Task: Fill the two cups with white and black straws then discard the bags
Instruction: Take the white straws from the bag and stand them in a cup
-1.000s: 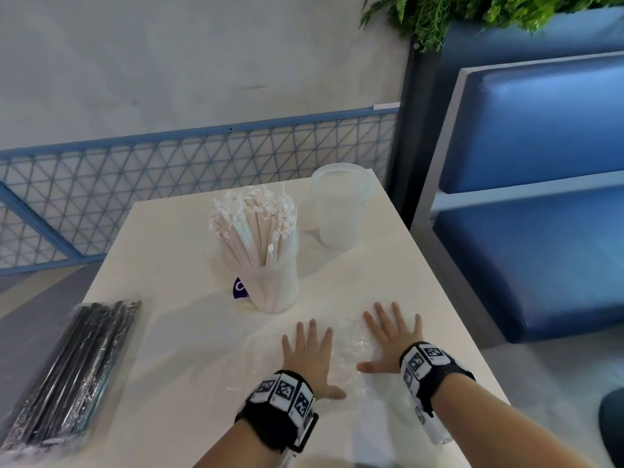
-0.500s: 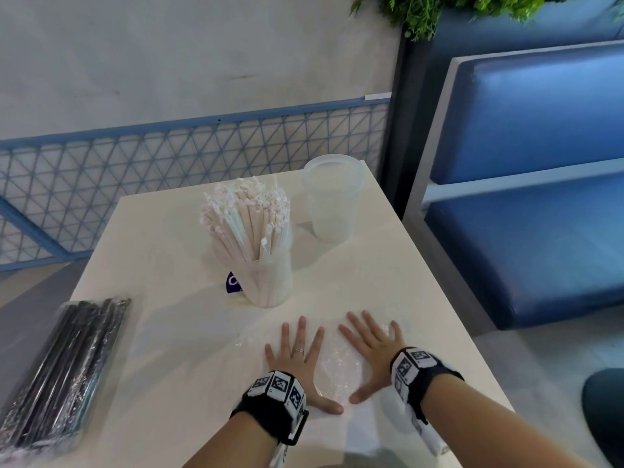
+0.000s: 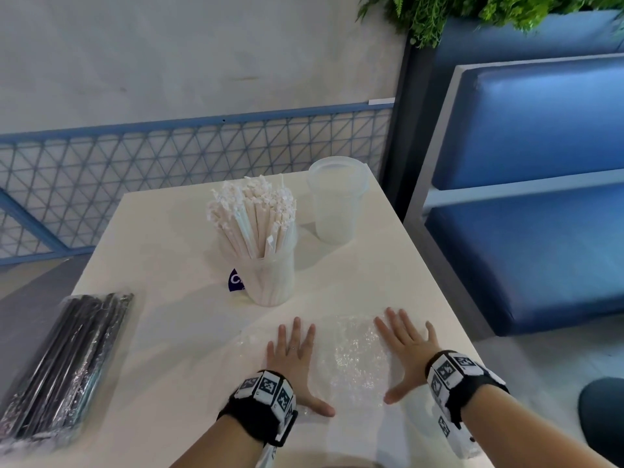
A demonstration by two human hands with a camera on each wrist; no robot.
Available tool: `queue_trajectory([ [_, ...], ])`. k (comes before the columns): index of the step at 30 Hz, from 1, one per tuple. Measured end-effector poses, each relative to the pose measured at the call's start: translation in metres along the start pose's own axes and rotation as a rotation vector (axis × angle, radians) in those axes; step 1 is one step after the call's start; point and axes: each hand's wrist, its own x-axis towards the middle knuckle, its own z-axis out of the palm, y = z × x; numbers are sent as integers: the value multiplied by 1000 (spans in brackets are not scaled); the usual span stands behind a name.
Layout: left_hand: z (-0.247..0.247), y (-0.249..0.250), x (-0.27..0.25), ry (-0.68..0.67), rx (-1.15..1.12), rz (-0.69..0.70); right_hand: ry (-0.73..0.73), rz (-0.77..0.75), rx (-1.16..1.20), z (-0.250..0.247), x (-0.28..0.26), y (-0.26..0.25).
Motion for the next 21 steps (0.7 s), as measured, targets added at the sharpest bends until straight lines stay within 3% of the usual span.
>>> queue_trajectory([
  [3, -18, 10, -20, 200, -318, 47, 109, -12, -48, -12, -4, -24],
  [6, -40, 1, -42, 549, -686, 17, 256, -46, 5, -40, -13, -57],
  [8, -56, -19, -50, 722, -797, -39, 391, -92, 144, -68, -20, -78],
  [10, -77, -44, -55, 810, -859, -75, 536, -159, 342, -98, -23, -94],
  [12, -103, -67, -56, 818, -868, -88, 669, -241, 531, -128, -19, -108],
  [15, -144, -95, -47, 668, -750, -73, 756, -317, 713, -162, -5, -124],
  [21, -201, -106, -26, 387, -545, 143, 585, -452, 926, -188, 37, -143],
])
